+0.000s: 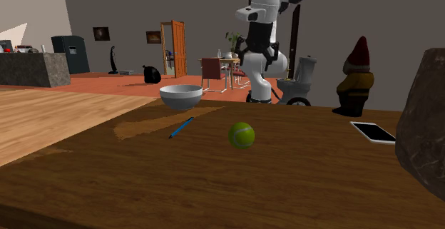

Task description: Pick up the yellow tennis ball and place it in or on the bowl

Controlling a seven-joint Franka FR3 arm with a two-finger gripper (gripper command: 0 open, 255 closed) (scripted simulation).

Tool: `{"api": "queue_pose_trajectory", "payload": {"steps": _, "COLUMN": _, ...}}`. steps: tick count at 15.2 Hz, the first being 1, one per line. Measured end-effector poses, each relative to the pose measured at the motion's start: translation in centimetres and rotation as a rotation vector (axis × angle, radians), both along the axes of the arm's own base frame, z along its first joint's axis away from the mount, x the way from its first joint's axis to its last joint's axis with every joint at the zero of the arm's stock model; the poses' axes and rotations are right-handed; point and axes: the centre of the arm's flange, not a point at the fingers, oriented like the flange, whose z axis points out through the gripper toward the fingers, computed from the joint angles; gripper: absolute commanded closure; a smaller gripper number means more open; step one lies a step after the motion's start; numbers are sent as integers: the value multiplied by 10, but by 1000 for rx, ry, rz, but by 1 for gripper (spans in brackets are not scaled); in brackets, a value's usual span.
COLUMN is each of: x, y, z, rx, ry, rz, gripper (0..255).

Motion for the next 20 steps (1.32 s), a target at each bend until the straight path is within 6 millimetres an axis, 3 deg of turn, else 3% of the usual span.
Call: {"api": "queue_pose_trajectory", "payload": {"steps": 20, "x": 250, "y": 27, "z": -97, "rx": -3, "ry": 41, "rz": -90, "gripper": 0}}
